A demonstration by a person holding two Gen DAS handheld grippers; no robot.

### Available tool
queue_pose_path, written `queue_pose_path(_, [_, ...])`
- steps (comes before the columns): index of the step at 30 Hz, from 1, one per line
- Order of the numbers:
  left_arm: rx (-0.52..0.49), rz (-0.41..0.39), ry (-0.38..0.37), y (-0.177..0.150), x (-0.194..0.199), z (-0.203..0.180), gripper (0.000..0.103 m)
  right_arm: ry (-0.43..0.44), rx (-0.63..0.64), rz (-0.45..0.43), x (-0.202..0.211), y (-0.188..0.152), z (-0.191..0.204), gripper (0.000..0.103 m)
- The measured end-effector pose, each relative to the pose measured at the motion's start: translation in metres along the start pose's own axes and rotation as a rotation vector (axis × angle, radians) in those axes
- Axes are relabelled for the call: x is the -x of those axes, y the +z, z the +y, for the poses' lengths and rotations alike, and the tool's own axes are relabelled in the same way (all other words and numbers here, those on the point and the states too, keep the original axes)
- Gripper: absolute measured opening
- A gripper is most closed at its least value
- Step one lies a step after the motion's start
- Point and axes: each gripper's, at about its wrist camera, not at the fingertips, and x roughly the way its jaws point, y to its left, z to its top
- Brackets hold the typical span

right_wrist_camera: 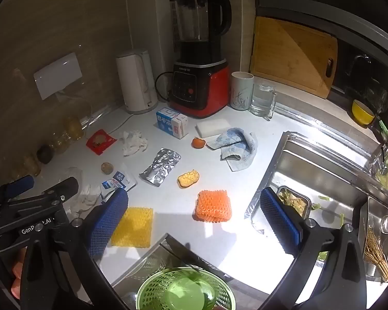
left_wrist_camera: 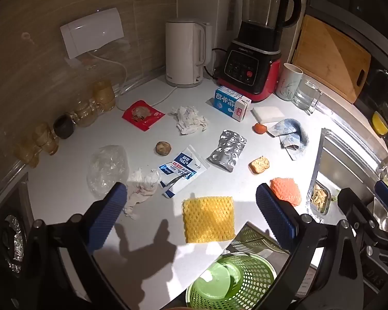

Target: Collect trash

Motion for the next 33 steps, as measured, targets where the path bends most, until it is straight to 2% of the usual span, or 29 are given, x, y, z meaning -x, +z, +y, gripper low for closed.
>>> queue_pose_path(15, [0.003,0.024,-0.012,0.0032,-0.0024,-0.0004,0.095,-0.006,0.003,0.007,-0.0007,0.0008,0.0023,0.101])
queue_pose_path(33, [-0.012,0.017,-0.009,-0.0024,-0.0021,-0.0030,0.095,-0.010,0.009,0.006,0.0022,0.0050,0.0029,0.101])
